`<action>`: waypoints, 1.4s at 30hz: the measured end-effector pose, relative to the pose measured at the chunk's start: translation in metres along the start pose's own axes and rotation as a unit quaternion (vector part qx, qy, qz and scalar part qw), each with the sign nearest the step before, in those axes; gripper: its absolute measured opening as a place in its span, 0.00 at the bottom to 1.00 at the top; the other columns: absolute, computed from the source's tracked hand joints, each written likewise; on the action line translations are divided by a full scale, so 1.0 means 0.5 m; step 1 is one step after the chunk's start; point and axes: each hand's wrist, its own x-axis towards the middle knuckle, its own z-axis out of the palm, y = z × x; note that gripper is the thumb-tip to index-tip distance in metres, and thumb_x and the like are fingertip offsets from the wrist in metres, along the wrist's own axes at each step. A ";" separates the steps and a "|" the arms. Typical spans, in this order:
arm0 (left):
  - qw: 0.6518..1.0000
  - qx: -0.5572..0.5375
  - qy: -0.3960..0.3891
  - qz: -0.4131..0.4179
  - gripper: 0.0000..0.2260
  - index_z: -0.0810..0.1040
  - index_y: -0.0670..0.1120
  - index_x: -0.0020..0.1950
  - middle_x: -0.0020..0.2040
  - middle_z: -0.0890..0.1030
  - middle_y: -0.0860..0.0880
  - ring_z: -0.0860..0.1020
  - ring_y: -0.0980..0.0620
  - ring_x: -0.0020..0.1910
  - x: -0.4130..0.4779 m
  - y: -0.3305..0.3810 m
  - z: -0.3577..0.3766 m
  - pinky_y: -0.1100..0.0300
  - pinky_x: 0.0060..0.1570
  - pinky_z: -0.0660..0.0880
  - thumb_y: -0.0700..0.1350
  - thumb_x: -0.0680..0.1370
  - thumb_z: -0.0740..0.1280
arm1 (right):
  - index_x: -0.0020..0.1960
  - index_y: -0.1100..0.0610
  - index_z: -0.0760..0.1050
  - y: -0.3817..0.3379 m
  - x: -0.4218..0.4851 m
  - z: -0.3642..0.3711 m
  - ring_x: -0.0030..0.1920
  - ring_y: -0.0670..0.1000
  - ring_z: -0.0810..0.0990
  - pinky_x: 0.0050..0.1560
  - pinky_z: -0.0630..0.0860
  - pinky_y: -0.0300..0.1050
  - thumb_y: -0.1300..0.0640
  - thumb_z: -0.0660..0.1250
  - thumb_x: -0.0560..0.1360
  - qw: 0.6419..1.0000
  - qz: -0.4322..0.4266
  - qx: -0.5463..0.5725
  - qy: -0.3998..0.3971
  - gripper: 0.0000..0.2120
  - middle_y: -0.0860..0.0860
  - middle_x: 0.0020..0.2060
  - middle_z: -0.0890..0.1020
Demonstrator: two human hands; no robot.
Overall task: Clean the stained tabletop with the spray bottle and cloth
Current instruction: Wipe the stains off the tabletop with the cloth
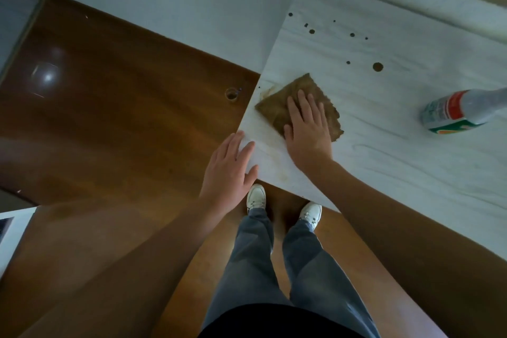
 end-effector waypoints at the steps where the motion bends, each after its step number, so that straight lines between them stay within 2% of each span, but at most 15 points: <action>1: 1.000 -0.011 0.000 0.001 0.23 0.72 0.45 0.74 0.77 0.69 0.40 0.67 0.40 0.78 0.002 0.000 0.003 0.44 0.72 0.73 0.54 0.82 0.64 | 0.82 0.55 0.52 0.005 -0.030 0.004 0.82 0.55 0.47 0.81 0.45 0.56 0.48 0.54 0.83 1.000 -0.025 0.006 -0.010 0.29 0.54 0.81 0.53; 4: 1.000 -0.023 -0.007 0.008 0.23 0.71 0.45 0.74 0.78 0.67 0.40 0.65 0.40 0.79 0.001 -0.006 0.009 0.45 0.74 0.70 0.54 0.82 0.65 | 0.82 0.54 0.53 0.024 -0.118 0.018 0.81 0.55 0.48 0.81 0.47 0.58 0.48 0.54 0.83 0.995 -0.090 0.000 -0.045 0.29 0.54 0.81 0.55; 7: 0.999 -0.034 0.007 0.025 0.24 0.73 0.44 0.73 0.77 0.68 0.40 0.67 0.40 0.78 -0.004 -0.021 0.010 0.47 0.74 0.69 0.55 0.81 0.66 | 0.81 0.54 0.56 0.041 -0.170 0.028 0.81 0.55 0.50 0.80 0.52 0.59 0.49 0.53 0.82 0.990 -0.128 -0.007 -0.054 0.29 0.54 0.81 0.57; 13: 0.997 -0.062 0.034 -0.002 0.24 0.72 0.43 0.74 0.76 0.70 0.42 0.68 0.44 0.77 -0.006 -0.052 0.010 0.49 0.72 0.71 0.55 0.82 0.65 | 0.81 0.54 0.56 0.002 -0.078 0.030 0.81 0.56 0.52 0.80 0.49 0.58 0.47 0.53 0.82 0.986 -0.158 -0.016 -0.042 0.29 0.55 0.81 0.57; 16: 0.996 -0.074 0.033 -0.024 0.25 0.71 0.43 0.75 0.76 0.71 0.43 0.69 0.44 0.76 0.003 -0.070 0.008 0.46 0.71 0.73 0.56 0.82 0.63 | 0.81 0.53 0.56 -0.036 0.041 0.017 0.81 0.56 0.51 0.81 0.48 0.57 0.46 0.54 0.82 0.991 -0.132 0.008 -0.026 0.29 0.55 0.81 0.57; 22: 0.998 -0.064 0.016 -0.004 0.24 0.71 0.45 0.74 0.77 0.70 0.43 0.69 0.44 0.76 0.022 -0.078 -0.003 0.49 0.72 0.71 0.56 0.82 0.62 | 0.82 0.52 0.53 -0.028 0.213 -0.019 0.81 0.55 0.48 0.81 0.41 0.52 0.47 0.53 0.84 0.999 0.015 0.029 0.022 0.28 0.53 0.82 0.53; 25: 0.998 -0.067 0.007 -0.006 0.23 0.70 0.45 0.75 0.77 0.70 0.43 0.68 0.44 0.77 0.026 -0.072 0.001 0.49 0.73 0.70 0.55 0.83 0.62 | 0.82 0.53 0.54 -0.041 0.171 -0.013 0.81 0.56 0.49 0.81 0.43 0.54 0.48 0.54 0.83 0.999 0.000 0.033 0.027 0.28 0.54 0.81 0.54; 29: 0.997 -0.076 0.004 -0.017 0.21 0.71 0.45 0.73 0.76 0.71 0.43 0.69 0.44 0.76 0.023 -0.072 0.007 0.47 0.71 0.72 0.53 0.83 0.63 | 0.81 0.55 0.56 -0.063 -0.002 0.026 0.81 0.56 0.52 0.80 0.50 0.59 0.48 0.53 0.82 0.998 -0.060 0.031 0.001 0.29 0.55 0.81 0.57; 33: 0.998 -0.068 -0.011 -0.009 0.21 0.72 0.45 0.72 0.76 0.71 0.43 0.70 0.43 0.76 0.013 -0.072 0.000 0.46 0.71 0.73 0.54 0.83 0.64 | 0.81 0.54 0.57 -0.013 -0.155 0.045 0.81 0.55 0.54 0.79 0.55 0.60 0.47 0.52 0.82 0.997 -0.069 0.021 -0.023 0.29 0.54 0.81 0.57; 37: 0.999 -0.044 -0.021 0.011 0.22 0.72 0.44 0.73 0.77 0.70 0.42 0.68 0.42 0.77 0.029 -0.067 -0.013 0.45 0.72 0.72 0.53 0.83 0.63 | 0.81 0.54 0.58 0.089 -0.167 0.022 0.81 0.55 0.54 0.79 0.56 0.60 0.48 0.53 0.82 0.999 -0.029 0.034 -0.001 0.29 0.53 0.80 0.58; 42: 0.998 -0.040 -0.007 0.042 0.22 0.71 0.43 0.73 0.77 0.69 0.40 0.68 0.41 0.77 0.086 -0.031 -0.019 0.44 0.74 0.69 0.52 0.83 0.64 | 0.81 0.54 0.56 0.146 -0.027 -0.008 0.81 0.55 0.51 0.81 0.48 0.55 0.49 0.54 0.81 0.990 0.115 0.052 0.061 0.29 0.53 0.81 0.56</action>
